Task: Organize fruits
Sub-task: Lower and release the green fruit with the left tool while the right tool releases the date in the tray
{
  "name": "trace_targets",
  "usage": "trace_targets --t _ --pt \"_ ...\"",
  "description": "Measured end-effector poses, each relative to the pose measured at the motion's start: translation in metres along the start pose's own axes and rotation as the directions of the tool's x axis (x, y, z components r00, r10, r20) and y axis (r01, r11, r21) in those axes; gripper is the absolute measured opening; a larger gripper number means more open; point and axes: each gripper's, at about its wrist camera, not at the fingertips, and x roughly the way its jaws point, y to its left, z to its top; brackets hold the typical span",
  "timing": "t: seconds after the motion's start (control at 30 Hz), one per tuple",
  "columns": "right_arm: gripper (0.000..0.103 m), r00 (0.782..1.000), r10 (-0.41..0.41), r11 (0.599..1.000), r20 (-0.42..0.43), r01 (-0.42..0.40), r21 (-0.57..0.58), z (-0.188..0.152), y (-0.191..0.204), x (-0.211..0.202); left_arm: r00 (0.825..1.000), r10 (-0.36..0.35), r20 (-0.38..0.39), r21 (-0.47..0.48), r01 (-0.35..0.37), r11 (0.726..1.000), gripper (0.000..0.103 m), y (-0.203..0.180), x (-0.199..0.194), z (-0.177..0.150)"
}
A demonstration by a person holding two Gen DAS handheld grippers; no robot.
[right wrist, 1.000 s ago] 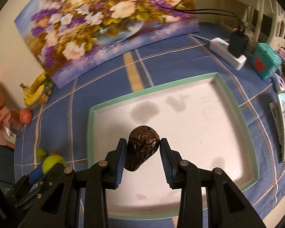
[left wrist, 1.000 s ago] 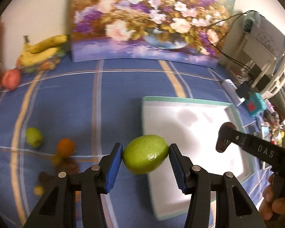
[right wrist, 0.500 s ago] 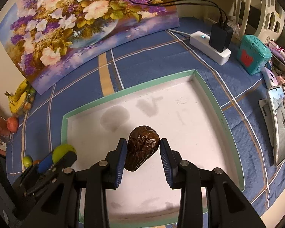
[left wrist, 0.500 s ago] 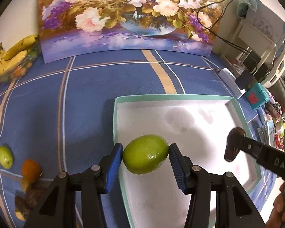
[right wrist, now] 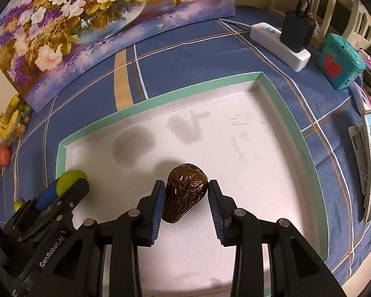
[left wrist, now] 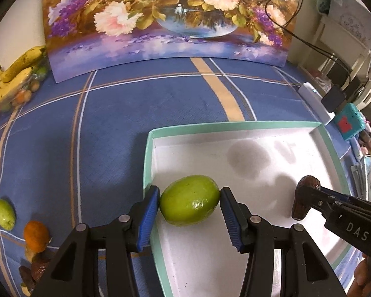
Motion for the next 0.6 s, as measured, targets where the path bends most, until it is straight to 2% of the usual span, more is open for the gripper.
trace_targets --t 0.13,0.37,0.6 --pt "0.037 1.000 0.000 1.000 -0.006 0.000 -0.013 0.000 0.003 0.003 0.999 0.040 -0.021 -0.018 -0.040 0.999 0.053 0.002 0.000 -0.002" --pt "0.037 1.000 -0.006 0.999 -0.012 0.005 -0.042 -0.003 0.011 0.005 0.999 0.038 -0.035 -0.048 -0.040 0.998 0.053 0.011 -0.002 -0.003" --pt "0.037 1.000 -0.019 0.998 -0.007 0.019 -0.060 -0.005 0.015 0.004 0.999 0.041 -0.035 -0.041 -0.043 0.998 0.054 0.011 -0.003 -0.004"
